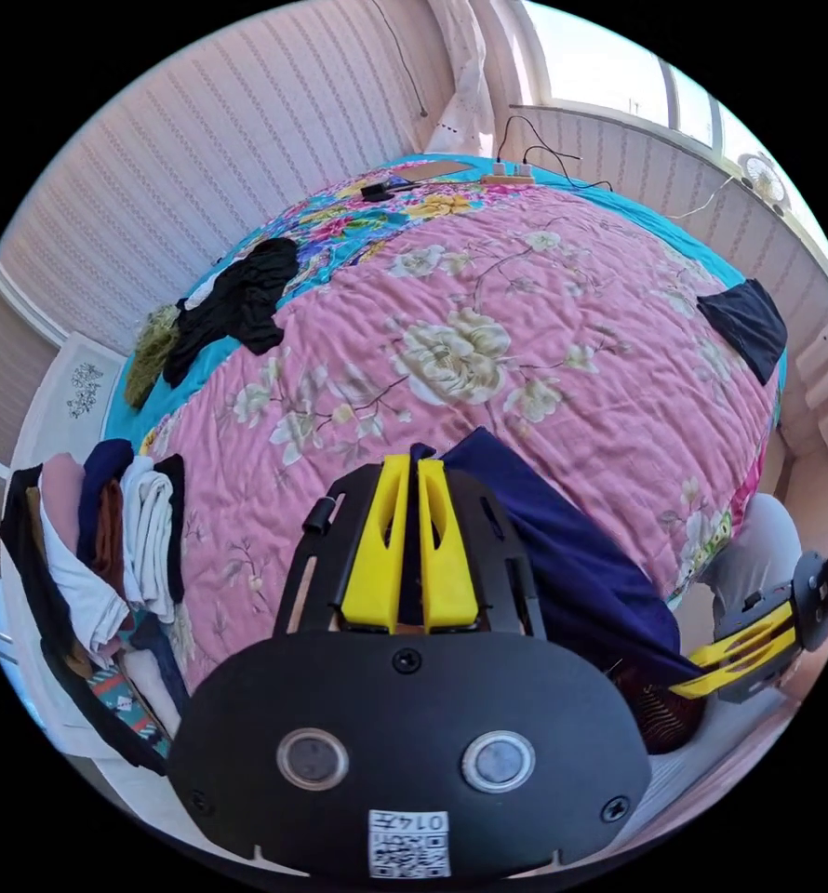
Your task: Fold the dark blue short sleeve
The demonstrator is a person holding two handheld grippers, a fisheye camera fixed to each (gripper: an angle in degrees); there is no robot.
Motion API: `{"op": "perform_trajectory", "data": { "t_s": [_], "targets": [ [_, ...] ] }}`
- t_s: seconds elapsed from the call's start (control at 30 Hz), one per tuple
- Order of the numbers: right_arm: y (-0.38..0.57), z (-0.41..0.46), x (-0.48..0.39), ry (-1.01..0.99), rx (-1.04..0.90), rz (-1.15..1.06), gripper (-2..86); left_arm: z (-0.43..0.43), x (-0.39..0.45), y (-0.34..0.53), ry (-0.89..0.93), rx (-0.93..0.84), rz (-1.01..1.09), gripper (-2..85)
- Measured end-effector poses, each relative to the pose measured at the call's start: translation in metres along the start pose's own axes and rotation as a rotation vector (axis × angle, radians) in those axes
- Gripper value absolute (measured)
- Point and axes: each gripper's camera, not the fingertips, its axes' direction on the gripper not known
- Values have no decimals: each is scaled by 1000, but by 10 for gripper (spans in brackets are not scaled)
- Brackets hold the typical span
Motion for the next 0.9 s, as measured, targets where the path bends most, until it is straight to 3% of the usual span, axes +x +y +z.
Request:
{"op": "perform_trajectory", "data": {
  "t_s": [0.27, 0.4, 0.67, 0.9],
  "targets": [
    [-88, 127, -64, -48, -285, -150, 91, 31, -98, 93, -21, -80, -196, 28],
    [-108, 139, -81, -85, -386, -249, 101, 12, -110, 161, 56, -40, -201, 31],
    [-237, 148, -33, 243, -307, -364, 117, -2, -73, 262, 356, -31, -368, 97],
    [-311, 238, 5, 318, -491, -293, 164, 21, -55, 269, 314, -105, -434, 119]
  ]
}}
